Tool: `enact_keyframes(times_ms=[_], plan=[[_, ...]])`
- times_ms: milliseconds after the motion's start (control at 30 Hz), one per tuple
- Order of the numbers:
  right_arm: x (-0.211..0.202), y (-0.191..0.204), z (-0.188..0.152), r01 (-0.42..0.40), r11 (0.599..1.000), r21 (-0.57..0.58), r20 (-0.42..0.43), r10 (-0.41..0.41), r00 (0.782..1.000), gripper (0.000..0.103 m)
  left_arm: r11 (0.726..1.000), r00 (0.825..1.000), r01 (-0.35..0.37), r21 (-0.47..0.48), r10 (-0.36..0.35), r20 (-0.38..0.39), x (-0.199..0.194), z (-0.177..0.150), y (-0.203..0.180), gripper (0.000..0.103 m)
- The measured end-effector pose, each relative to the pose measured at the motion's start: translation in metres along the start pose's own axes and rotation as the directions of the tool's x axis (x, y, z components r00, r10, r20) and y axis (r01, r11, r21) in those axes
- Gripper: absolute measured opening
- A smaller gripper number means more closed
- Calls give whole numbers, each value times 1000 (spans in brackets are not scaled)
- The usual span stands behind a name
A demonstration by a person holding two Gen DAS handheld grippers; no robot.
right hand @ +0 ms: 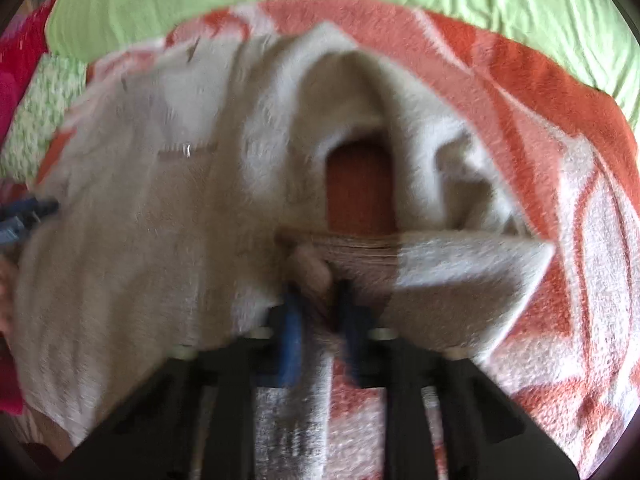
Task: Fold small clothes
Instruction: 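Grasp the brown ribbed cuff of a sleeve with the right tool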
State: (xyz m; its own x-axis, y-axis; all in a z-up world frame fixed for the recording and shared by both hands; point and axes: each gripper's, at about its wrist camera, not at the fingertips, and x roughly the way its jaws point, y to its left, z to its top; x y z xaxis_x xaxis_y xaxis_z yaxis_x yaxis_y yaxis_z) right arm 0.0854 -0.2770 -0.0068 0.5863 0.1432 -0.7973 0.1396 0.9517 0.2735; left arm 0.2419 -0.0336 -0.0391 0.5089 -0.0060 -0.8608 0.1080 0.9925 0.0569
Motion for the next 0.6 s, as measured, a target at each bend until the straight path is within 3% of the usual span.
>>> enact_keyframes(times_ms=[133,267,367,500,567,600], plan=[[-44,11,34,-167,983,69,131,157,979,11,1000,1000,21,-9,-21,-18,-1,-5,5,95],[-54,58,79,-370,928,39,191,356,915,11,996,997,71,-55,-71,5,-20,-10,18,95],[-34,118,105,-480,876,-48,154,482,863,11,993,996,88,-76,-87,10,-31,-14,28,95],[19,204,115,-604,789,-112,27,610,792,12,991,996,86,-103,-83,27,-37,-15,44,95],[49,227,114,-639,764,-88,-58,636,769,19,989,997,79,-127,-76,29,-38,-14,54,95],[64,237,110,-640,766,-62,-112,632,767,28,987,997,77,-139,-74,29,-38,-13,58,95]])
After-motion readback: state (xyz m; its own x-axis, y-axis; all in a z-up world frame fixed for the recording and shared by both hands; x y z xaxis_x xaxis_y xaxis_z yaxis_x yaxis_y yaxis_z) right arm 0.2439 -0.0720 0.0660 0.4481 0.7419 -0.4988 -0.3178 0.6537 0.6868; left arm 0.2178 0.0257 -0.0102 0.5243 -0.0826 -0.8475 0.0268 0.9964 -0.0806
